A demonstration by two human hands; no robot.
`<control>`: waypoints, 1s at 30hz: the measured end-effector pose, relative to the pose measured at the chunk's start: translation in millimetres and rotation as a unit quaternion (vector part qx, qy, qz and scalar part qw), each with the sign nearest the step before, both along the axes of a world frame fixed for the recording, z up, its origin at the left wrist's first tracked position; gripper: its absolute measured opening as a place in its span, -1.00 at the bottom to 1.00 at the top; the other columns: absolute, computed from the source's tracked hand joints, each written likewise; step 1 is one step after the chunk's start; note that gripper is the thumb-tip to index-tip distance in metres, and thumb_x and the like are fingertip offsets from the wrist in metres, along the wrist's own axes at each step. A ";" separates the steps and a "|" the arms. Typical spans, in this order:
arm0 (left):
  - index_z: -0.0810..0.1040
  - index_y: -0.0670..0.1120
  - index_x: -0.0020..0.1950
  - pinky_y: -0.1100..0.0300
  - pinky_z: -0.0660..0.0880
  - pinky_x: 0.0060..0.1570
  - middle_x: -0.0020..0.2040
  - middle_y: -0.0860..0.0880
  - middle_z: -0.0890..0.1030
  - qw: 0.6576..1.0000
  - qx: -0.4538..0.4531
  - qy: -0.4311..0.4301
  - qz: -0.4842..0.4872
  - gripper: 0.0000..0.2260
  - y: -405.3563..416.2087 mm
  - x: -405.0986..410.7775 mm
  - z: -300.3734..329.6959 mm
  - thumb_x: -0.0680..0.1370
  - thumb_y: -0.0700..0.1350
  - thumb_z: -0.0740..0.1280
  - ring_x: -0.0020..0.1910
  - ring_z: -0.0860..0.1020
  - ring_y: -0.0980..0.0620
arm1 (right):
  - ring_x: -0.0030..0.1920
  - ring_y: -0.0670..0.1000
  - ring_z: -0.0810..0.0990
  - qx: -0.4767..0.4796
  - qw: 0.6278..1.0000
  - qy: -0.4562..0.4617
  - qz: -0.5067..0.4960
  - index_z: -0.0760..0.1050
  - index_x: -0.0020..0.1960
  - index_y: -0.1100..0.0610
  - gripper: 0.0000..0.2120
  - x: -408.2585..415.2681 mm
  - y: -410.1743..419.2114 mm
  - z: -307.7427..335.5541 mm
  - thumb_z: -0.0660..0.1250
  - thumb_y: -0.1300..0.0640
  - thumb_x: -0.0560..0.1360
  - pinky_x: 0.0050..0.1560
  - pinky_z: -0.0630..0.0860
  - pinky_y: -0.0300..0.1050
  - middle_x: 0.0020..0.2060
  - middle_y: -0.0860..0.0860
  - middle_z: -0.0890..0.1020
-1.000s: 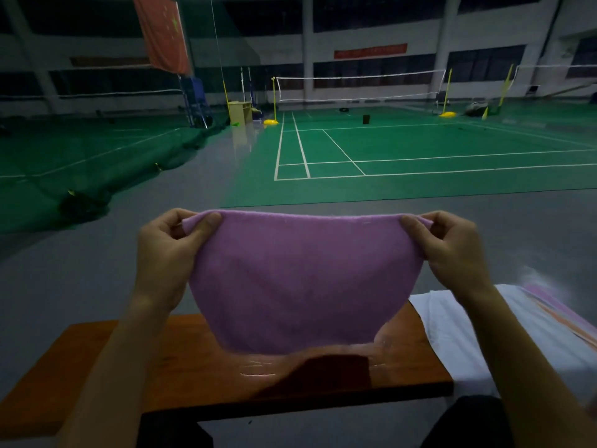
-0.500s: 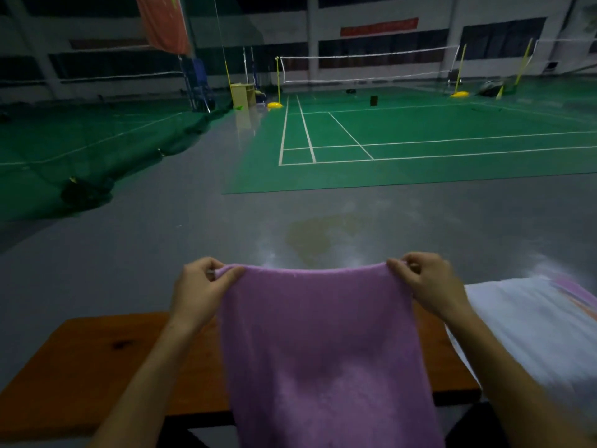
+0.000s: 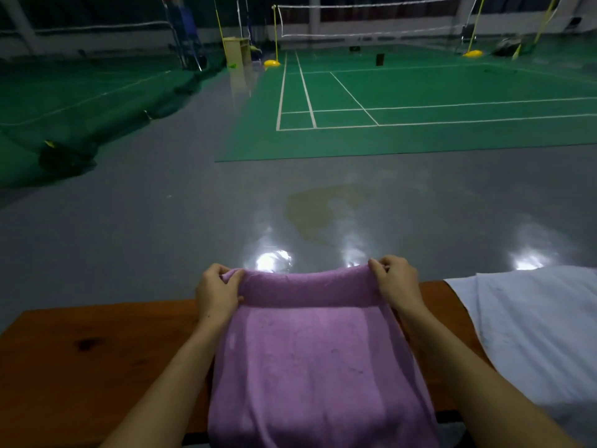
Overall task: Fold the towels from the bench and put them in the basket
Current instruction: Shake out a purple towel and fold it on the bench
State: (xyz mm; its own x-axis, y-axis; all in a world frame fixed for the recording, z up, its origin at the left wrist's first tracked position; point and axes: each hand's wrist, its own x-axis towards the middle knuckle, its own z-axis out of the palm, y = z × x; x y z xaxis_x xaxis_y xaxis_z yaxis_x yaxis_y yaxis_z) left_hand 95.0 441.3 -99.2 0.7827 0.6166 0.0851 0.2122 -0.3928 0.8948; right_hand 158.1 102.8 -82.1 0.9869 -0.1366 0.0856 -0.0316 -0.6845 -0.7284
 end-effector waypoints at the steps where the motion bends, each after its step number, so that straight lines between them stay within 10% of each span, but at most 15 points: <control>1: 0.56 -0.09 -0.17 -0.05 0.67 -0.27 -0.23 -0.10 0.65 1.000 0.008 0.000 0.001 -0.80 1.7 4.9 -6.1 0.56 -0.09 0.52 -0.21 0.68 -0.16 | -0.08 0.28 0.63 0.002 1.000 0.001 -0.002 0.60 -0.19 0.25 -0.67 2.8 1.7 -4.6 0.36 0.06 0.66 -0.14 0.37 0.01 -0.20 0.22 0.67; 7: 0.34 -0.13 0.53 0.04 0.53 0.25 0.43 -0.09 0.46 0.995 -0.038 -0.036 -0.081 -0.45 -15.3 0.8 -18.0 0.60 -0.15 0.48 0.30 0.54 -0.06 | 0.20 0.18 0.64 0.012 1.000 0.006 0.002 0.56 0.31 0.17 -0.72 0.1 3.7 -22.3 0.36 0.11 0.64 0.23 0.53 0.06 0.20 0.15 0.68; 12: 0.39 -0.09 0.56 -0.11 0.27 0.57 0.60 -0.19 0.34 0.946 0.271 -0.035 -0.178 -0.48 -38.3 -55.6 -40.4 0.64 0.06 0.32 0.58 0.31 -0.19 | 0.35 0.23 0.50 -0.133 0.984 -0.090 0.074 0.48 0.43 0.18 -0.57 -45.0 11.6 -29.6 0.37 0.09 0.60 0.44 0.38 0.12 0.35 0.17 0.56; 15: 0.30 0.06 0.64 -0.18 0.07 0.64 0.68 -0.17 0.18 0.879 0.419 0.092 -0.206 -0.35 -52.8 -93.0 -60.7 0.65 0.37 -0.03 0.68 0.07 -0.19 | 0.64 0.19 0.17 -0.249 0.947 -0.029 0.200 0.24 0.62 -0.03 -0.31 -91.5 30.3 -44.4 -0.02 -0.35 0.59 0.64 0.09 0.20 0.64 0.06 0.23; 19: 0.15 0.09 0.70 -0.14 -0.11 0.65 0.71 -0.20 0.03 0.876 0.403 0.187 -0.185 -0.17 -43.2 -110.6 -61.9 0.55 0.47 -0.27 0.70 -0.06 -0.22 | 0.65 0.18 -0.35 -0.327 0.915 0.036 0.235 -0.23 0.69 -0.19 -0.12 -127.7 24.4 -67.4 -0.49 -0.54 0.46 0.62 -0.32 0.27 0.65 0.00 -0.32; 25: 0.03 0.10 0.72 -0.13 -0.16 0.63 0.72 -0.16 -0.07 0.864 0.405 0.211 -0.211 -0.12 -43.2 -126.5 -55.1 0.51 0.48 -0.40 0.70 -0.12 -0.18 | 0.63 0.12 0.17 -0.301 0.948 0.019 0.105 0.24 0.59 -0.10 -0.35 -144.9 5.2 -65.6 -0.08 -0.38 0.62 0.63 0.08 0.22 0.64 0.02 0.22; 30: 0.56 -0.02 0.44 -0.25 0.33 0.48 0.49 -0.17 0.52 0.872 0.425 0.154 -0.185 -0.44 -49.0 -134.4 -50.8 0.62 0.25 0.08 0.50 0.45 -0.23 | 0.23 0.06 0.54 -0.298 0.952 0.057 -0.046 0.41 0.37 0.01 -0.48 -161.4 -20.9 -49.1 0.24 -0.32 0.58 0.24 0.55 0.01 0.27 0.03 0.55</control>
State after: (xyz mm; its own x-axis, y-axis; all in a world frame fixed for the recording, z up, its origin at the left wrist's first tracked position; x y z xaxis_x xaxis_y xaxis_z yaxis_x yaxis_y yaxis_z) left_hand -39.3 392.3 -150.0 0.9814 0.1324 0.1387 0.1083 -0.9797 0.1686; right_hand -3.3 81.9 -131.1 0.9806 -0.1839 0.0678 -0.1672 -0.9653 -0.2008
